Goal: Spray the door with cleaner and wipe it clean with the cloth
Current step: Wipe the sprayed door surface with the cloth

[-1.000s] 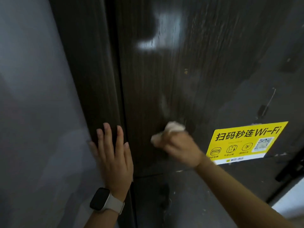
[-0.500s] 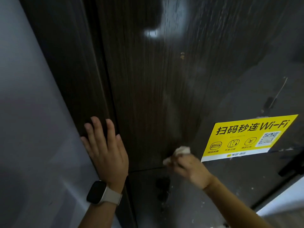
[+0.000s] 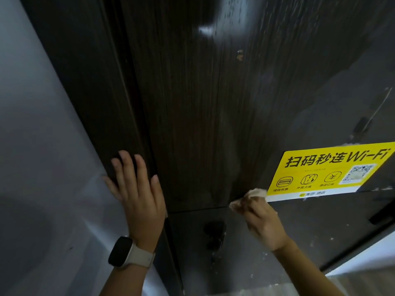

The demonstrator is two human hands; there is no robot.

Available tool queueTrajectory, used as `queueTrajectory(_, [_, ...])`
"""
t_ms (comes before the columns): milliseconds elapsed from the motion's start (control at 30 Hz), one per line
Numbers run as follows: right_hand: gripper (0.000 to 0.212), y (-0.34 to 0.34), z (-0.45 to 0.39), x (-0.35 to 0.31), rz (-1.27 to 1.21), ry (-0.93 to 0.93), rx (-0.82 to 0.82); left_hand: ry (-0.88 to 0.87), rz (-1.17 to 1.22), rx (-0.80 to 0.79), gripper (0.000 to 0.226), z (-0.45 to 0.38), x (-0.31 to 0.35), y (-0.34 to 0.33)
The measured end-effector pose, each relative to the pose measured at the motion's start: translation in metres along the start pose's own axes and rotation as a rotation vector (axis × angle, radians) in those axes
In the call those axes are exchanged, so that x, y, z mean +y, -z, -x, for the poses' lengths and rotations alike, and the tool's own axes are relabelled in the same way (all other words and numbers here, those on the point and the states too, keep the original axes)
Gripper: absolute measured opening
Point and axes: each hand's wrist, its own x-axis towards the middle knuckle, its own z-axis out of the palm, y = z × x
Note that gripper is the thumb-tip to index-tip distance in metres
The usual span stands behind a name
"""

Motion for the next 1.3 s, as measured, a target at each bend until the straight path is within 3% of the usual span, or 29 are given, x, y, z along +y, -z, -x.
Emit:
queueTrajectory(100, [0.012,0.004,0.008,-0.009,-0.034,-0.397,0.289,0.022,0.013,-0.097,0.068,0.019,-0.005,0.007])
queueTrajectory(167, [0.013,-0.008,0.012,-0.022,-0.056,-0.580,0.411,0.031,0.013,-0.165,0.064,0.025,-0.010,0.012])
queueTrajectory(367, [0.018,-0.076,-0.020,-0.099,-0.281,-0.524,0.266,0.002,0.002,-0.263,0.063,0.025,-0.017,0.024])
queueTrajectory(500, [0.020,-0.071,-0.021,-0.096,-0.251,-0.491,0.240,-0.031,0.009,-0.303,0.063,0.024,-0.022,0.029])
queueTrajectory(600, [0.026,-0.037,0.004,-0.063,-0.198,-0.634,0.391,-0.017,0.015,-0.297,0.062,0.024,-0.020,0.027])
queueTrajectory(733, [0.012,-0.024,0.010,-0.036,-0.149,-0.876,0.724,0.020,0.036,-0.280,0.059,0.026,-0.015,0.024])
queueTrajectory(800, [0.015,-0.041,0.000,-0.056,-0.214,-0.881,0.785,0.031,0.046,-0.277,0.058,0.027,-0.013,0.024])
queueTrajectory(933, [0.017,-0.087,-0.022,-0.113,-0.330,-0.700,0.485,0.008,0.042,-0.299,0.061,0.025,-0.016,0.027])
queueTrajectory(1000, [0.020,-0.091,-0.031,-0.123,-0.317,-0.605,0.409,0.005,0.042,-0.310,0.062,0.024,-0.017,0.028])
queueTrajectory(1067, [0.026,-0.078,-0.036,-0.118,-0.305,-0.567,0.440,0.004,0.044,-0.316,0.062,0.025,-0.017,0.029])
queueTrajectory(1233, [0.005,-0.043,-0.063,-0.086,-0.202,-0.730,0.825,0.008,0.048,-0.317,0.059,0.024,-0.017,0.029])
queueTrajectory(1300, [0.012,-0.063,-0.065,-0.100,-0.200,-0.596,0.713,0.011,0.059,-0.322,0.059,0.024,-0.017,0.030])
